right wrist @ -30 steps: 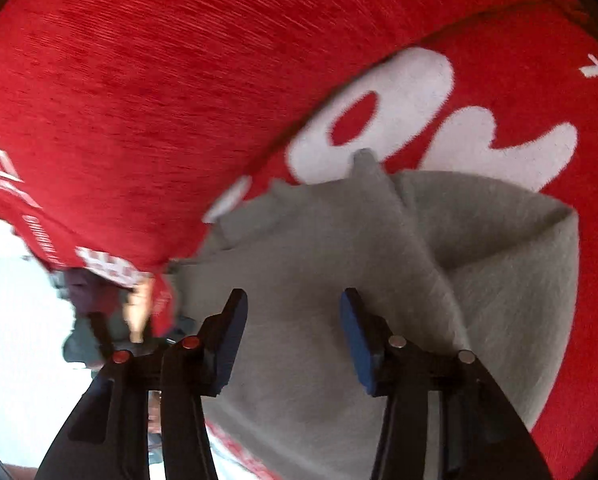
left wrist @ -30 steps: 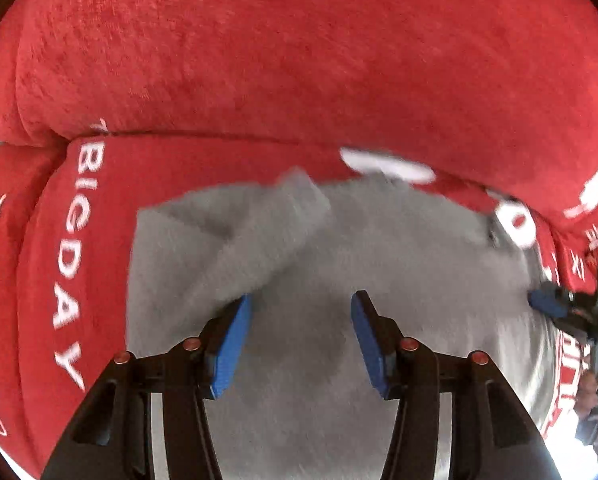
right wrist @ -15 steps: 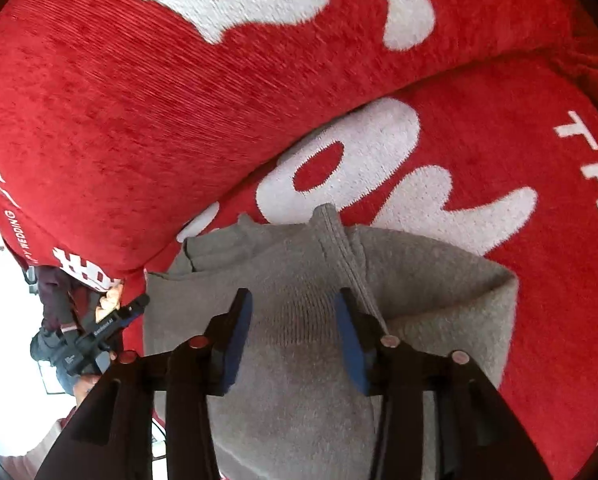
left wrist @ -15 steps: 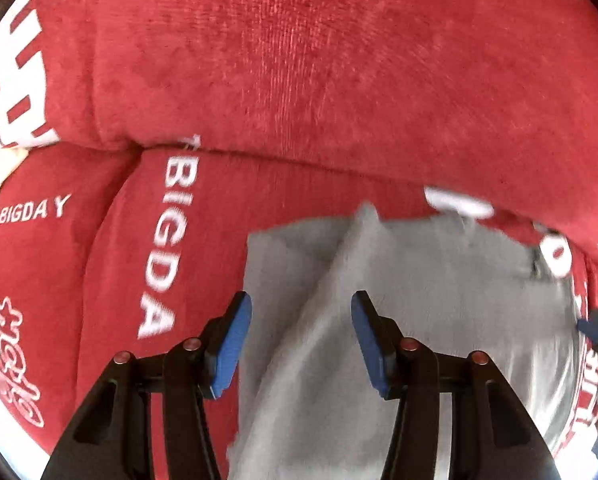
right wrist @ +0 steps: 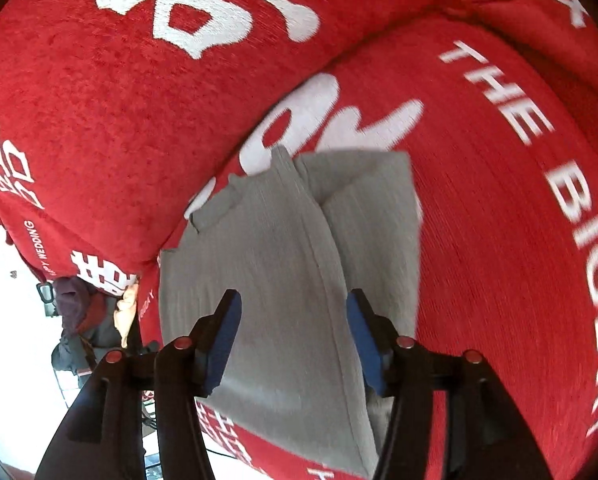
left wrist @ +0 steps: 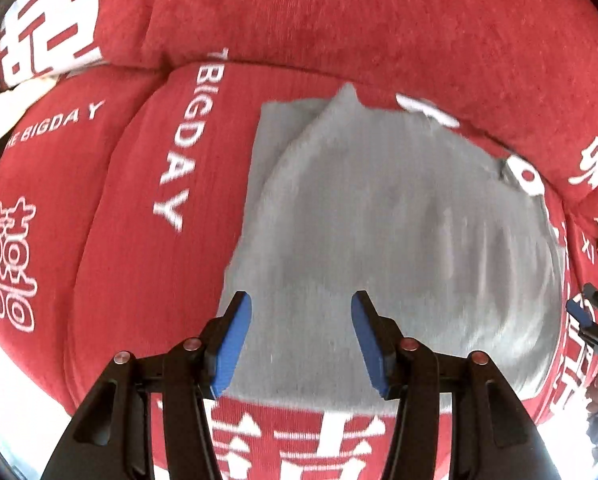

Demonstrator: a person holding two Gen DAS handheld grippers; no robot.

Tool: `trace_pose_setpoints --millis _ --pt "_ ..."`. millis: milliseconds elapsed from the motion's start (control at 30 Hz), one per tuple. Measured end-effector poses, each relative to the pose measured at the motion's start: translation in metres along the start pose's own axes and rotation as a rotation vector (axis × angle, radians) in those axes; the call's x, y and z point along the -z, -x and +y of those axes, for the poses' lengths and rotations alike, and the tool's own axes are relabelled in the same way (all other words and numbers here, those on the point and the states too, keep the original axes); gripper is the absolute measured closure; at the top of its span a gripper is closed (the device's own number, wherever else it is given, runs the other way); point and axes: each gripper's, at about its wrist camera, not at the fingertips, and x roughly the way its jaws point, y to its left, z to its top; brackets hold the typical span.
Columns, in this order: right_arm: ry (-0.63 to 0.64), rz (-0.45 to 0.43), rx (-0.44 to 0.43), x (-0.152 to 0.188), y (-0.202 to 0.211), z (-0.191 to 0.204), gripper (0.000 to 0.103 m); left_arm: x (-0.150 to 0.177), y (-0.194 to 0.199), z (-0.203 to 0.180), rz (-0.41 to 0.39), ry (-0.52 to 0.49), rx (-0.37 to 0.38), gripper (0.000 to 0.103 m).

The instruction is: Fold small clothes

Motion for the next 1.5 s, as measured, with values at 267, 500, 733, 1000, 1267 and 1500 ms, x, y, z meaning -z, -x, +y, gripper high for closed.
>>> trace_pose_setpoints --millis 267,500,733,1000,1267,1500 --pt "0.002 0.018 -0.020 0.041 0.008 0.013 0.043 0.027 0.006 0.004 0.016 0.011 0.000 0.037" --pt "0.064 0.079 -0.046 0.078 -0.016 0.049 0.040 0.037 0.010 0.019 -0.020 0.015 -0.007 0.014" --pt "0.082 0.131 -0.079 0.117 -0.053 0.079 0.040 0.047 -0.005 0.052 0.051 0.047 0.041 0.014" --pt "0.047 0.245 -0.116 0.171 -0.109 0.110 0.038 0.063 -0.011 0.086 0.108 0.107 0.199 0.014" --pt "-0.174 0.243 -0.182 0.200 -0.165 0.093 0.038 0.071 -0.020 0.097 0.123 0.197 0.325 0.014" --pt "-0.238 0.196 -0.202 0.195 -0.170 0.089 0.038 0.072 -0.029 0.089 0.130 0.288 0.433 0.014"
